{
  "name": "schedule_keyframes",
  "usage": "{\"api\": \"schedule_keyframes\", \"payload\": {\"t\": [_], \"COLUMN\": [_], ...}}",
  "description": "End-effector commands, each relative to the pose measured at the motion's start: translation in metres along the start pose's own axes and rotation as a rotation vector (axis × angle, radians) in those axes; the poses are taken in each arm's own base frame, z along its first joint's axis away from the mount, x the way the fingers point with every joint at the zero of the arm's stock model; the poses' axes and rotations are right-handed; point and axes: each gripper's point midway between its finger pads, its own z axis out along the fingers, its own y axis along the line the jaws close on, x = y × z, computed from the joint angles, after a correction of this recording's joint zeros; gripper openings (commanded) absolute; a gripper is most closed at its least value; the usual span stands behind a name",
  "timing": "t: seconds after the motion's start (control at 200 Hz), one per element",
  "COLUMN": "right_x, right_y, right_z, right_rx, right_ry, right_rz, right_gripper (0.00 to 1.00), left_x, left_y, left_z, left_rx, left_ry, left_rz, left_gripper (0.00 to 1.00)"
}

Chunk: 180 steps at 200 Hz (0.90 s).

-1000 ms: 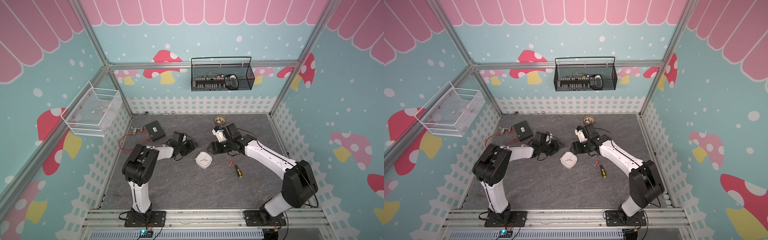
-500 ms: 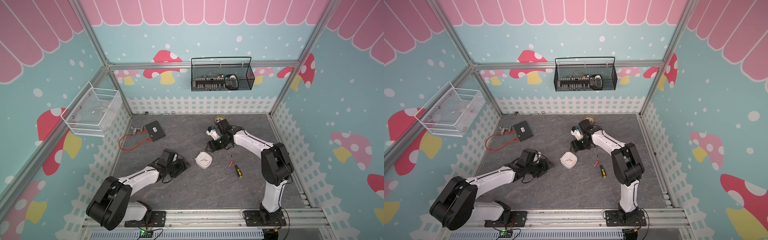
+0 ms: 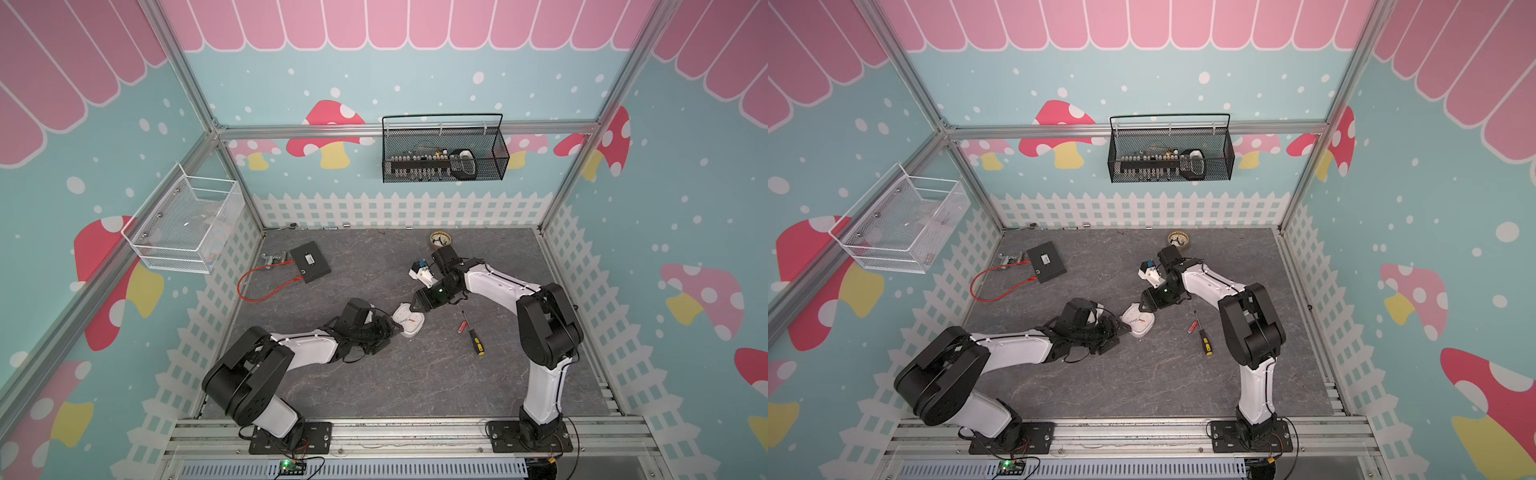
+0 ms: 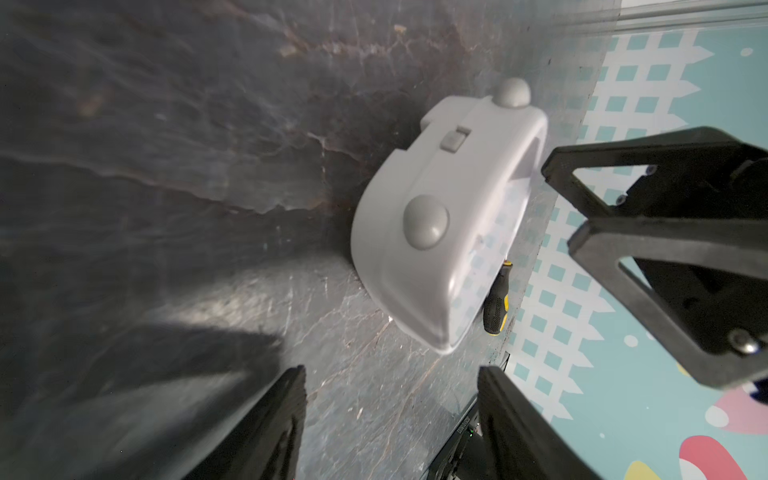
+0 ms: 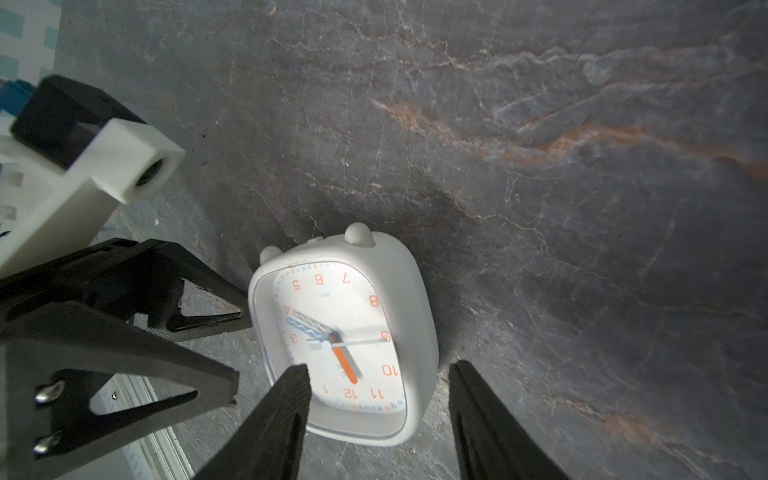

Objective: Remove the battery from the alarm
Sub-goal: Adjust the alarm at the center of the board.

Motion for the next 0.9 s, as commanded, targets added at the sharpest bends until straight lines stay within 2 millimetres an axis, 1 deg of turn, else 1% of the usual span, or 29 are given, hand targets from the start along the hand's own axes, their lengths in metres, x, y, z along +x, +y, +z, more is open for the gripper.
{"api": "schedule_keyframes", "payload": {"t": [0.0,0.115,0.185,0.2,0.28,0.345,0.495,0.535,0.61,0.74,0.791,0.896], "right_x": [0.012,0.022,0.032,0.029,0.035,0.039,0.045,0.044,0.043,0.034,0.027,0.012], "right_y": [0.004,0.010,0.015,0.021,0.028,0.035,0.054,0.058,0.057,0.053,0.050,0.050], "right_z": [0.008,0.012,0.019,0.012,0.013,0.014,0.015,0.015,0.013,0.003,-0.005,-0.033], "right_rx": [-0.026,-0.041,-0.058,-0.061,-0.071,-0.079,-0.100,-0.099,-0.084,-0.026,0.012,0.078], "right_ry": [0.018,0.022,0.039,0.018,0.016,0.014,0.006,0.001,-0.010,-0.048,-0.082,-0.170], "right_rz": [0.012,0.020,0.029,0.018,0.021,0.028,0.026,0.022,0.032,0.036,0.040,0.043], "right_gripper": [0.56,0.51,0.46,0.45,0.44,0.41,0.40,0.41,0.42,0.50,0.56,0.60], "left_x": [-0.008,-0.018,-0.026,-0.028,-0.041,-0.049,-0.064,-0.065,-0.064,-0.060,-0.059,-0.063], "left_y": [-0.026,-0.025,-0.023,-0.023,-0.019,-0.015,-0.010,-0.012,-0.014,-0.014,-0.014,-0.019], "left_z": [0.012,0.018,0.018,0.018,0.014,0.011,0.007,0.008,0.009,0.006,0.001,-0.020], "left_rx": [0.083,0.070,0.050,0.047,0.020,0.009,-0.006,0.001,0.003,0.003,-0.006,-0.039], "left_ry": [0.000,-0.009,-0.021,-0.023,-0.047,-0.056,-0.075,-0.070,-0.059,-0.052,-0.062,-0.106], "left_rz": [0.015,0.021,0.030,0.033,0.040,0.042,0.047,0.052,0.058,0.065,0.075,0.118], "left_gripper": [0.67,0.65,0.64,0.64,0.63,0.63,0.62,0.62,0.62,0.62,0.63,0.67]}}
